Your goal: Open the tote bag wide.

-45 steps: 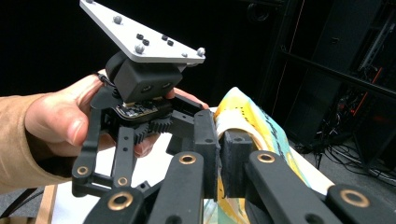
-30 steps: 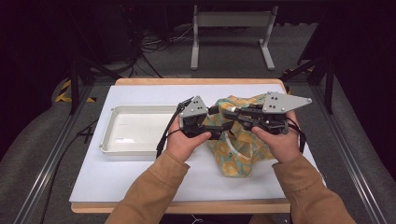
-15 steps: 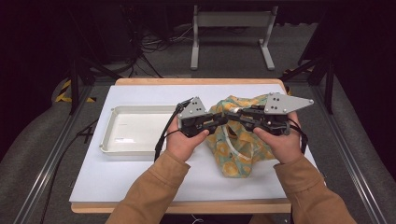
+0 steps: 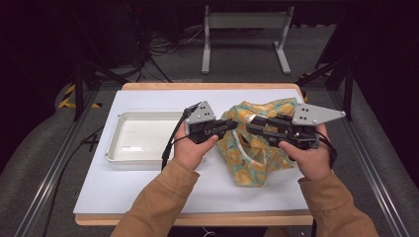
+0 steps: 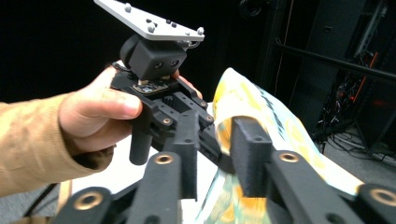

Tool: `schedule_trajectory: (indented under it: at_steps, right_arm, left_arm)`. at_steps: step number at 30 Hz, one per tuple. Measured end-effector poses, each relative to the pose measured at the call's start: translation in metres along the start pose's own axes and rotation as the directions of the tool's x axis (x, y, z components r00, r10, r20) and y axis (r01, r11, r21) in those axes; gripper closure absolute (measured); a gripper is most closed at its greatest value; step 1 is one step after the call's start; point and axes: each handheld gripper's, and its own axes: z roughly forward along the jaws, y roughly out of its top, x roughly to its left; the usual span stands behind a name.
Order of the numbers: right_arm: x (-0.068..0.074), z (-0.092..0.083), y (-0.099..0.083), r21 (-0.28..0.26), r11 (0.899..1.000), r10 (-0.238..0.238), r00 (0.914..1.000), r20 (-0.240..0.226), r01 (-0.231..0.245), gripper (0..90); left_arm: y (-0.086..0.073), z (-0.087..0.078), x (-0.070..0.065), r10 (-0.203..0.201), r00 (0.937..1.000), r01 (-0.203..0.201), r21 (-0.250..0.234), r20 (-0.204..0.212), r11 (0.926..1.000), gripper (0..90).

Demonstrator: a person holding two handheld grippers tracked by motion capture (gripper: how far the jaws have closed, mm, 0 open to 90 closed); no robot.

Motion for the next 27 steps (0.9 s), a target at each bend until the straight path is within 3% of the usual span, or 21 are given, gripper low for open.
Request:
schedule_trajectory:
  at_steps: [2, 6, 10, 12, 15, 24, 27]
  right_arm:
    - [0.003, -0.01, -0.003, -0.019, 1.0, 0.022, 0.9997, 0.01, -0.021, 61.7]
    - [0.007, -0.026, -0.007, -0.014, 1.0, 0.01, 0.9967, 0.081, -0.008, 42.9]
    - [0.008, -0.04, -0.014, 0.003, 1.0, 0.005, 0.9887, 0.15, -0.005, 34.3]
    - [0.008, -0.048, -0.019, 0.015, 1.0, -0.003, 0.981, 0.194, 0.0, 32.1]
    - [0.007, -0.058, -0.028, 0.025, 1.0, 0.006, 0.9746, 0.224, -0.012, 32.0]
    - [-0.006, -0.081, -0.053, 0.015, 0.995, 0.087, 0.9513, 0.296, -0.095, 29.0]
    - [-0.017, -0.088, -0.061, 0.014, 0.992, 0.115, 0.9352, 0.335, -0.127, 28.2]
  left_arm:
    - [0.0, -0.001, 0.001, -0.003, 1.0, 0.003, -0.003, -0.004, 1.0, 88.7]
    - [0.0, -0.002, 0.002, -0.011, 0.9999, 0.011, -0.006, -0.005, 0.9999, 88.7]
    - [0.0, -0.002, 0.002, -0.013, 0.9999, 0.013, -0.009, -0.004, 0.9999, 88.8]
    - [0.0, -0.002, 0.002, -0.014, 0.9999, 0.014, -0.01, -0.005, 0.9999, 88.8]
    - [0.0, -0.003, 0.003, -0.018, 0.9998, 0.018, -0.011, -0.006, 0.9998, 88.8]
    - [-0.003, -0.007, 0.008, -0.035, 0.9993, 0.035, -0.016, -0.011, 0.9993, 88.4]
    - [-0.004, -0.009, 0.008, -0.039, 0.9992, 0.038, -0.018, -0.01, 0.9991, 88.4]
